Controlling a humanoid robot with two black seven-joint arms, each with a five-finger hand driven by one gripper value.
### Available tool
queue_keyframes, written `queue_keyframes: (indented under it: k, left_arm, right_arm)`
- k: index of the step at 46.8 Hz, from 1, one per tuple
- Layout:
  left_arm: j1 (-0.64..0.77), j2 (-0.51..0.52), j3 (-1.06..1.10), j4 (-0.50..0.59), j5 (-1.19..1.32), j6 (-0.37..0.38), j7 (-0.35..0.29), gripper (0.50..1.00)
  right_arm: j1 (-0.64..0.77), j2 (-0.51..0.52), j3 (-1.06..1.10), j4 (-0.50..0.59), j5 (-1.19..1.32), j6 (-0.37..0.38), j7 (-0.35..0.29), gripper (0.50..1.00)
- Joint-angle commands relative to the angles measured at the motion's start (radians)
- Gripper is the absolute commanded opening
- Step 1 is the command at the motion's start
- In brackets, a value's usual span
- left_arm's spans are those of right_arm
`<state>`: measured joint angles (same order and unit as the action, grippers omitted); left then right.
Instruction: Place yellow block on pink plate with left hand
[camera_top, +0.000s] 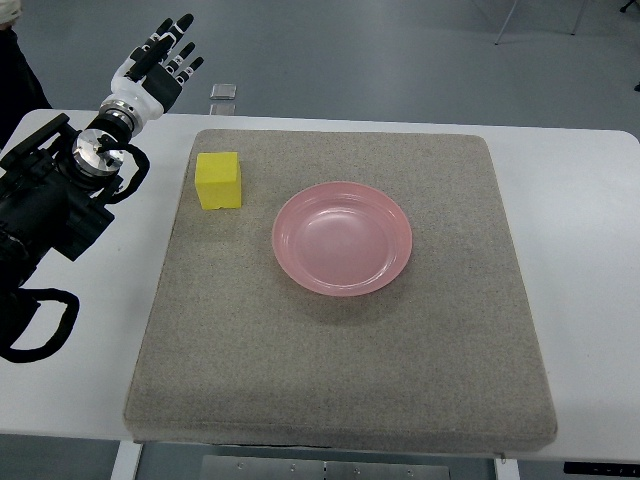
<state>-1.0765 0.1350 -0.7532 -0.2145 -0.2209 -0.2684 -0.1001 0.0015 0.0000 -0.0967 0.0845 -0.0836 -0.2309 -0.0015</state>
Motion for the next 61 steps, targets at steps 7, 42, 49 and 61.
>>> queue_keyframes:
  k: [7,42,49,61]
  left_arm:
    - [-0.002,0.0,-0.002,0.0,-0.005,0.0,-0.035,0.992]
    - [-0.01,0.009,0.0,0.001,-0.003,-0.002,-0.036,0.992]
    - [-0.01,0.009,0.002,0.001,-0.003,-0.002,-0.04,0.992]
    - [-0.005,0.008,0.002,0.001,0.002,-0.002,-0.046,0.992]
  right_arm:
    - [0.0,0.0,0.0,0.0,0.001,-0.001,0.0,0.924]
    - [0.0,0.0,0.0,0.0,-0.001,0.001,0.0,0.924]
    - [0.0,0.0,0.0,0.0,0.001,-0.001,0.0,0.924]
    - [0.0,0.0,0.0,0.0,0.001,0.001,0.0,0.924]
